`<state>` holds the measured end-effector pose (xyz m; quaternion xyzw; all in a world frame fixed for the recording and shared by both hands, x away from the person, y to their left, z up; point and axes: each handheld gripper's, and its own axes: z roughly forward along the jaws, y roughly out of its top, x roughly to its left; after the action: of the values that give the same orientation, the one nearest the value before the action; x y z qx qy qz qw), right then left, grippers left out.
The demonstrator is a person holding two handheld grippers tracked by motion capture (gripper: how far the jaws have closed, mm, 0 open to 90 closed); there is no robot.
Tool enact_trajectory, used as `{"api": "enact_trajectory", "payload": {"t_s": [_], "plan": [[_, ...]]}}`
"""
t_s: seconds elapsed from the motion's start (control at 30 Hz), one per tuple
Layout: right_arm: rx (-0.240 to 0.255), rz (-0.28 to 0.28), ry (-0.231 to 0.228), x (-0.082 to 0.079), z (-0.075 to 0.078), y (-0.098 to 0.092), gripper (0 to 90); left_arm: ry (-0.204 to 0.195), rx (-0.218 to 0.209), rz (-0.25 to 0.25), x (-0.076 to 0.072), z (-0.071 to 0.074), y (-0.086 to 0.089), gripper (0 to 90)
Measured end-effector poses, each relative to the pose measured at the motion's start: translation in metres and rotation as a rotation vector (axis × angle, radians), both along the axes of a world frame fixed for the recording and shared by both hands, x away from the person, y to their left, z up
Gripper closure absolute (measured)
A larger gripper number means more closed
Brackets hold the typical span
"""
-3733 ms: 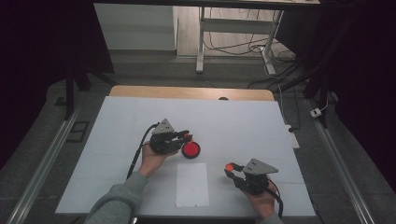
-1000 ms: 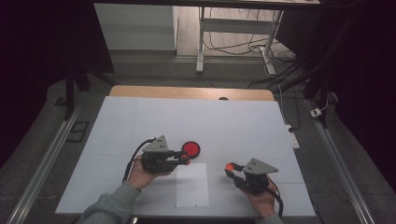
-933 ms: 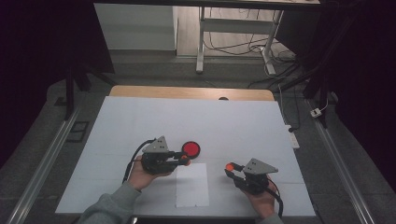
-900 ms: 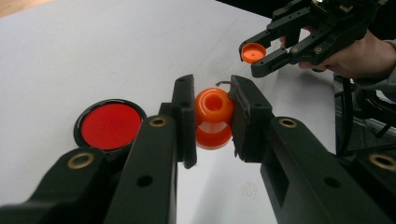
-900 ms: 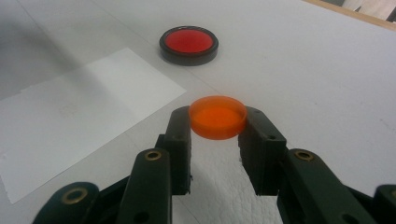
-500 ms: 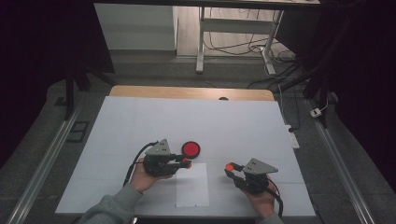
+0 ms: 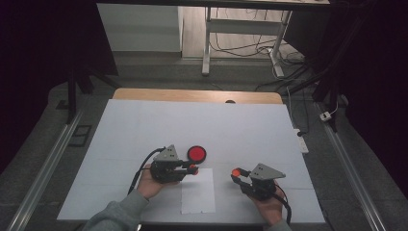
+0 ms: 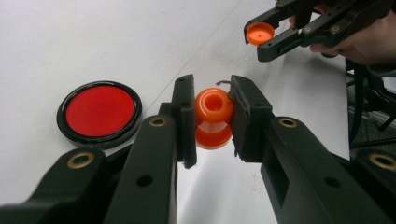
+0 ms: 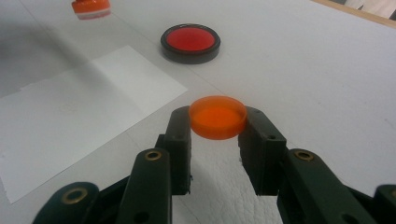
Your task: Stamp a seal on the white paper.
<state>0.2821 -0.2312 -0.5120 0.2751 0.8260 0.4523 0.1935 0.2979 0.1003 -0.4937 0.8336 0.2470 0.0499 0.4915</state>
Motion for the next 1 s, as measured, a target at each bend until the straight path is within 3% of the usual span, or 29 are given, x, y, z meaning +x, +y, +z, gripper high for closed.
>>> {"api": "enact_trajectory", "payload": {"t_s": [1.0], "plan": [[-0.001, 0.005, 0.003, 0.000, -0.001, 0.001, 64.4, 0.026, 0.074, -0.039, -0.002, -0.020, -0.015, 72.4]]}}
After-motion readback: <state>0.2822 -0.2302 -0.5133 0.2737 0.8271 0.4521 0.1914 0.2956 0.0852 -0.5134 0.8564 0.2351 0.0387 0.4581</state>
